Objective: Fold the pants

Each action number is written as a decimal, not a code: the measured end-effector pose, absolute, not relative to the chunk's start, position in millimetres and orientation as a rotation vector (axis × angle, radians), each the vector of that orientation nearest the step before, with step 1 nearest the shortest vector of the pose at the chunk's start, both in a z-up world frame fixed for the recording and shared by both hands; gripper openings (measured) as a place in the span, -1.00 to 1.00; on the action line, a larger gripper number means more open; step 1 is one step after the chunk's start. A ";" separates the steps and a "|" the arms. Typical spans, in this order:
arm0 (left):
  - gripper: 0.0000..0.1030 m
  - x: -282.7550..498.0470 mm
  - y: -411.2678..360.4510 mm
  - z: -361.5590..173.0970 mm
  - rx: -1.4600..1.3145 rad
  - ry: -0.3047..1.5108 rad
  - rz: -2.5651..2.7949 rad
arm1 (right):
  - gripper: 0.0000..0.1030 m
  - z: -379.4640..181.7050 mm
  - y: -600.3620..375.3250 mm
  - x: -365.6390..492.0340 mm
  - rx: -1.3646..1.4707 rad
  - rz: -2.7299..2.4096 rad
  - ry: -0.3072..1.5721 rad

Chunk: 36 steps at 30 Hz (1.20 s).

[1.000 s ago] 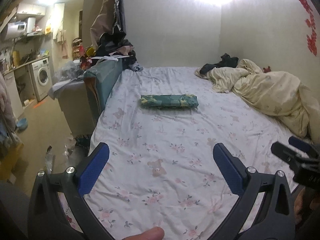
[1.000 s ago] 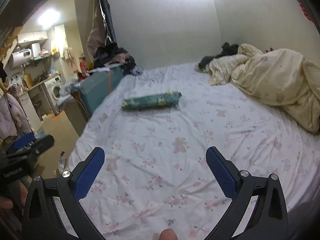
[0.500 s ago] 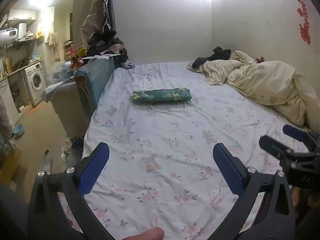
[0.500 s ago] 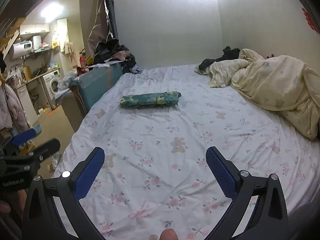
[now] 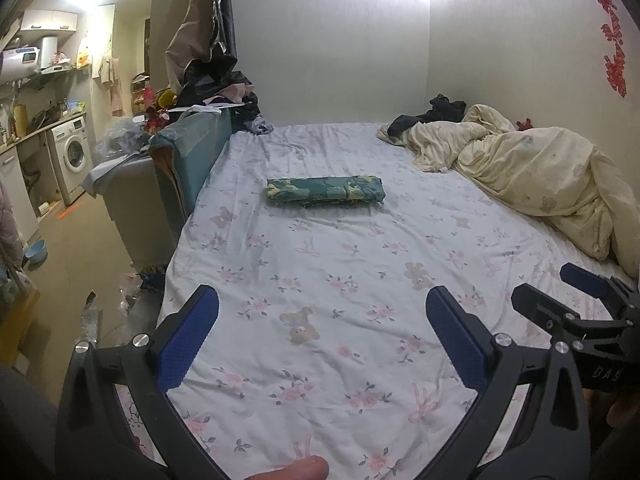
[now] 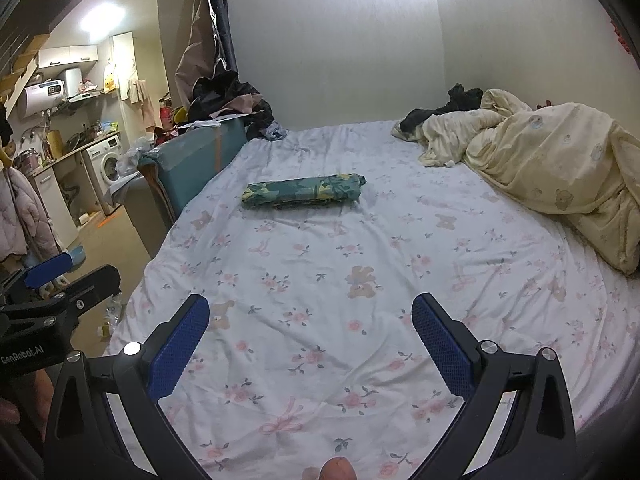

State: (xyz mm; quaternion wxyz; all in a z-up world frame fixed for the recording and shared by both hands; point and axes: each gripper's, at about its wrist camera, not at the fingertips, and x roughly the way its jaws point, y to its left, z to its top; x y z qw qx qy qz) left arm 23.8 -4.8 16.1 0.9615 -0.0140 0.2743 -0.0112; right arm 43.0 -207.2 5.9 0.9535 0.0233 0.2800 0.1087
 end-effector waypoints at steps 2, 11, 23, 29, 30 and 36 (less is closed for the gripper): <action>0.98 23.4 -3.9 15.8 -0.029 0.557 -0.023 | 1.00 4.0 -206.3 44.0 0.048 0.222 0.574; 0.98 23.2 -2.6 14.5 -0.030 0.558 -0.017 | 1.00 0.2 -207.9 47.0 0.071 0.211 0.590; 0.98 23.2 -1.2 13.5 -0.032 0.560 -0.019 | 1.00 -1.1 -207.4 45.3 0.074 0.210 0.589; 0.98 23.2 0.2 13.2 -0.032 0.562 -0.021 | 1.00 -1.8 -207.2 45.9 0.073 0.213 0.593; 0.98 23.4 0.1 13.5 -0.032 0.561 -0.022 | 1.00 -2.1 -206.9 45.6 0.073 0.214 0.593; 0.98 23.1 0.4 12.9 -0.031 0.563 -0.023 | 1.00 -2.6 -207.0 45.7 0.075 0.212 0.593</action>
